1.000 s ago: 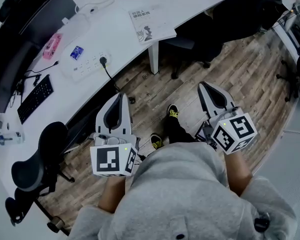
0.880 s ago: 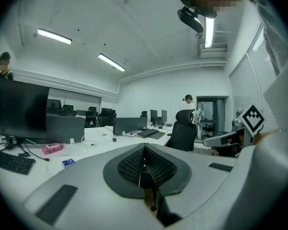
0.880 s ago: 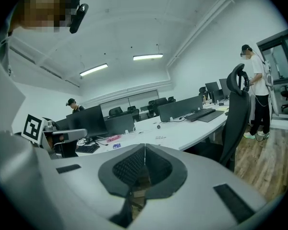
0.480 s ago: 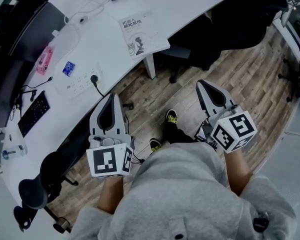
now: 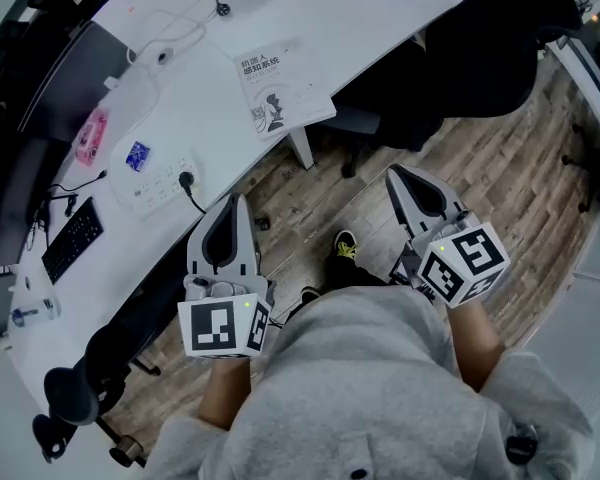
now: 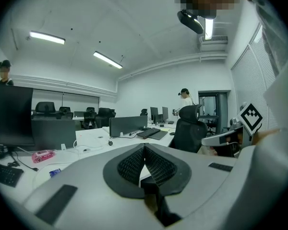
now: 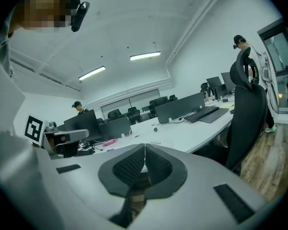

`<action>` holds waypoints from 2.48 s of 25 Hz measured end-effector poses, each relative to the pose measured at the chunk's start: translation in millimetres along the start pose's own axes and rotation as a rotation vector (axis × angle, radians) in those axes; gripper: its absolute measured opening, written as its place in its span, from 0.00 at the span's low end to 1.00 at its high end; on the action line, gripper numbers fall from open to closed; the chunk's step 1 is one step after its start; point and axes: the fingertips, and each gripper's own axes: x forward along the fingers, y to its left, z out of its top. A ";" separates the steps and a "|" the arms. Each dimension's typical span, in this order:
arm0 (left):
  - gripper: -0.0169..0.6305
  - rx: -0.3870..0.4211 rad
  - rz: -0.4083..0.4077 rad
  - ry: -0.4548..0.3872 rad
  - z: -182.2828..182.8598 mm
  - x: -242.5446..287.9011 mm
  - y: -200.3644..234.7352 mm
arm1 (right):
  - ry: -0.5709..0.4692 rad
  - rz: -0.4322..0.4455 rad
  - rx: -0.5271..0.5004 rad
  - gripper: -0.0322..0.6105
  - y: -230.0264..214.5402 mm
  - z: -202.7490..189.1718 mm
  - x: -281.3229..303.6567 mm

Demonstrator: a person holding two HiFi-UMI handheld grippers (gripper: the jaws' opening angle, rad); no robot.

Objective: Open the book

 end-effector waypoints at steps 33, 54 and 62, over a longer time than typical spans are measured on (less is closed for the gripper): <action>0.04 0.039 0.002 0.025 10.6 36.7 -44.5 | -0.052 0.092 0.034 0.09 -38.4 20.5 6.9; 0.04 -0.045 0.026 0.010 13.1 57.8 -19.0 | -0.052 0.085 0.063 0.10 -46.5 22.6 23.2; 0.04 -0.059 0.031 0.045 6.6 81.8 4.3 | -0.003 0.085 0.090 0.10 -50.8 16.7 54.4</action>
